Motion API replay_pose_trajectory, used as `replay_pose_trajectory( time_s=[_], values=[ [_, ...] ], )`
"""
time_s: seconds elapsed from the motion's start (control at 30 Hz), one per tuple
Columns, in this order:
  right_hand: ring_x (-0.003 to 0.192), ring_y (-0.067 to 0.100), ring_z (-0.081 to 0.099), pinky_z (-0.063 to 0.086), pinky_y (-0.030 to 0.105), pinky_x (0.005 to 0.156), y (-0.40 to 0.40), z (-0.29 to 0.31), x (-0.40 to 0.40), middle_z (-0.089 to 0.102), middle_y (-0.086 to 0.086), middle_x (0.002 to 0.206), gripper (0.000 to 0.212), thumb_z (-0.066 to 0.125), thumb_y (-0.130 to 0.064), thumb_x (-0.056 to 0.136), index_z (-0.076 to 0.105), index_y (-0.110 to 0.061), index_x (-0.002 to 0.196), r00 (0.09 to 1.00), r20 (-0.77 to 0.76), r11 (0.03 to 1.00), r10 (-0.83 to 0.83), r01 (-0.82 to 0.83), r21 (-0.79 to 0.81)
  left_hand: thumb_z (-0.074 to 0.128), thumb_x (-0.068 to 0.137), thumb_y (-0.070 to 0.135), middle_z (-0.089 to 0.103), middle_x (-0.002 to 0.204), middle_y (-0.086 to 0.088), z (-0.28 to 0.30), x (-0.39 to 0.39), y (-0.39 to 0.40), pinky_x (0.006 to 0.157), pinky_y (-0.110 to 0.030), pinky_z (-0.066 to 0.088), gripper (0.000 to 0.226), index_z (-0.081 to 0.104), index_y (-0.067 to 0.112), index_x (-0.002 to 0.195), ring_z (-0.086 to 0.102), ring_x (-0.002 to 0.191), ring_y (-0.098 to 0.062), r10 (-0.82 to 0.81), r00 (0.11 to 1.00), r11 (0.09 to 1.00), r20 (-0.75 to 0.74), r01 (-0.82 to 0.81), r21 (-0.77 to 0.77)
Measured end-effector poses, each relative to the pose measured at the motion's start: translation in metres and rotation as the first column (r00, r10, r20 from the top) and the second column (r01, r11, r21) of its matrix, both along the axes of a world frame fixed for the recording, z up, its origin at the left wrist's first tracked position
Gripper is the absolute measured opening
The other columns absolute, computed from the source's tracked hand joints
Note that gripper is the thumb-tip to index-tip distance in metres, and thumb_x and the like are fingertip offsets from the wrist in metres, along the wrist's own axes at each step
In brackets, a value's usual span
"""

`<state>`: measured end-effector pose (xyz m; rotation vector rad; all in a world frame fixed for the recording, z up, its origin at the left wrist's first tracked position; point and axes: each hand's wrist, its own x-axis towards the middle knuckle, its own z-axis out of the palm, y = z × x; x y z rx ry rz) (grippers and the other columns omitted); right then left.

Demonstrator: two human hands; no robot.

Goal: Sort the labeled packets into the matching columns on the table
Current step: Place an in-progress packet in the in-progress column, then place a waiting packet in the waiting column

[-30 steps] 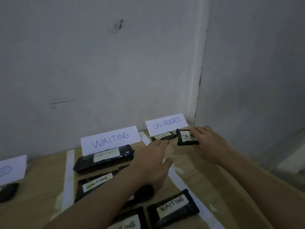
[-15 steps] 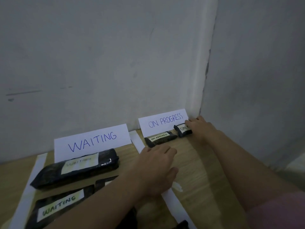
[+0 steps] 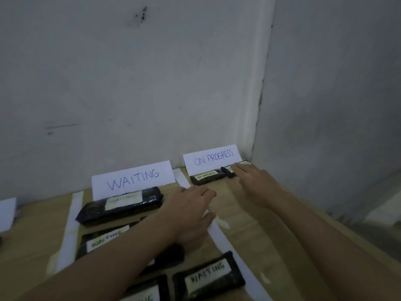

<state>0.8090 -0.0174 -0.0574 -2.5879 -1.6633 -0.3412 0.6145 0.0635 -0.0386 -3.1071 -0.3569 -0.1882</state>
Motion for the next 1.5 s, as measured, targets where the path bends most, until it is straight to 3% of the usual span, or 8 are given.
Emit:
replay_pose_trajectory(
  time_s=[0.27, 0.63, 0.83, 0.97, 1.07, 1.2, 1.3, 1.5],
  values=[
    [0.136, 0.019, 0.027, 0.031, 0.038, 0.107, -0.074, 0.030, -0.123, 0.027, 0.000, 0.151, 0.052, 0.041, -0.023, 0.096, 0.023, -0.019, 0.145, 0.966, -0.087, 0.968, 0.245, -0.240, 0.068, 0.027, 0.093, 0.043, 0.042, 0.140, -0.001, 0.020, -0.102, -0.031, 0.105, -0.033, 0.030, 0.050, 0.036, 0.019, 0.136, 0.038, 0.127, -0.019, 0.039, 0.998, 0.993, -0.042, -0.034, 0.111],
    [0.131, 0.012, 0.033, 0.032, 0.032, 0.106, -0.141, 0.035, -0.264, 0.037, -0.009, 0.145, 0.047, 0.043, -0.015, 0.095, 0.035, -0.026, 0.140, 0.875, -0.198, 0.897, 0.441, -0.429, 0.103, 0.021, 0.084, 0.050, 0.042, 0.142, 0.005, 0.022, -0.236, -0.081, 0.104, -0.028, 0.025, 0.063, 0.031, 0.024, 0.140, 0.037, 0.130, -0.014, -0.015, 1.000, 0.996, -0.008, 0.016, 0.089],
    [0.130, 0.011, 0.035, 0.037, 0.028, 0.101, -0.173, 0.024, -0.287, 0.042, -0.009, 0.141, 0.059, 0.050, 0.003, 0.084, 0.046, -0.028, 0.133, 0.893, -0.145, 0.900, 0.425, -0.434, -0.033, 0.019, 0.084, 0.055, 0.039, 0.145, 0.006, 0.010, -0.272, -0.103, 0.107, -0.028, 0.023, 0.066, 0.032, 0.025, 0.141, 0.034, 0.133, -0.012, -0.053, 0.999, 0.998, -0.012, 0.053, 0.034],
    [0.132, 0.013, 0.030, 0.034, 0.031, 0.104, -0.189, 0.017, -0.291, 0.036, -0.008, 0.146, 0.074, 0.051, 0.010, 0.076, 0.040, -0.029, 0.138, 0.890, -0.161, 0.886, 0.426, -0.447, -0.126, 0.023, 0.085, 0.050, 0.039, 0.145, 0.008, 0.001, -0.278, -0.114, 0.106, -0.027, 0.023, 0.061, 0.032, 0.026, 0.140, 0.034, 0.133, -0.010, -0.073, 0.997, 0.997, -0.021, 0.074, 0.028],
    [0.136, 0.011, 0.023, 0.029, 0.021, 0.101, -0.192, 0.011, -0.292, 0.024, -0.010, 0.152, 0.081, 0.054, 0.008, 0.076, 0.029, -0.032, 0.142, 0.897, -0.155, 0.866, 0.414, -0.441, -0.236, 0.025, 0.092, 0.048, 0.036, 0.147, 0.007, -0.002, -0.276, -0.123, 0.108, -0.027, 0.021, 0.055, 0.028, 0.026, 0.142, 0.031, 0.134, -0.010, -0.077, 0.996, 0.997, -0.042, 0.078, 0.027],
    [0.130, 0.017, 0.035, 0.038, 0.029, 0.098, -0.186, 0.010, -0.289, 0.037, -0.004, 0.146, 0.076, 0.051, 0.011, 0.072, 0.039, -0.025, 0.138, 0.880, -0.134, 0.868, 0.455, -0.472, -0.154, 0.029, 0.095, 0.045, 0.038, 0.145, 0.007, 0.001, -0.273, -0.131, 0.106, -0.028, 0.023, 0.050, 0.030, 0.027, 0.142, 0.033, 0.132, -0.010, -0.089, 0.996, 0.996, -0.018, 0.089, -0.020],
    [0.121, 0.017, 0.044, 0.041, 0.038, 0.097, -0.183, 0.016, -0.284, 0.053, -0.001, 0.129, 0.064, 0.060, 0.000, 0.068, 0.048, -0.021, 0.128, 0.875, -0.122, 0.881, 0.469, -0.473, -0.012, 0.019, 0.088, 0.049, 0.045, 0.139, 0.006, 0.002, -0.271, -0.131, 0.104, -0.032, 0.032, 0.058, 0.036, 0.026, 0.138, 0.040, 0.127, -0.012, -0.068, 0.998, 0.993, 0.005, 0.068, -0.099],
    [0.096, 0.006, 0.044, 0.036, 0.023, 0.081, -0.175, 0.027, -0.275, 0.048, -0.008, 0.115, 0.060, 0.075, -0.038, 0.067, 0.052, -0.025, 0.122, 0.895, -0.054, 0.889, 0.444, -0.432, 0.151, 0.027, 0.098, 0.033, 0.056, 0.127, -0.001, 0.008, -0.267, -0.114, 0.096, -0.030, 0.039, 0.041, 0.048, 0.018, 0.129, 0.050, 0.115, -0.015, 0.056, 0.988, 0.955, 0.143, -0.011, -0.296]
  ],
)
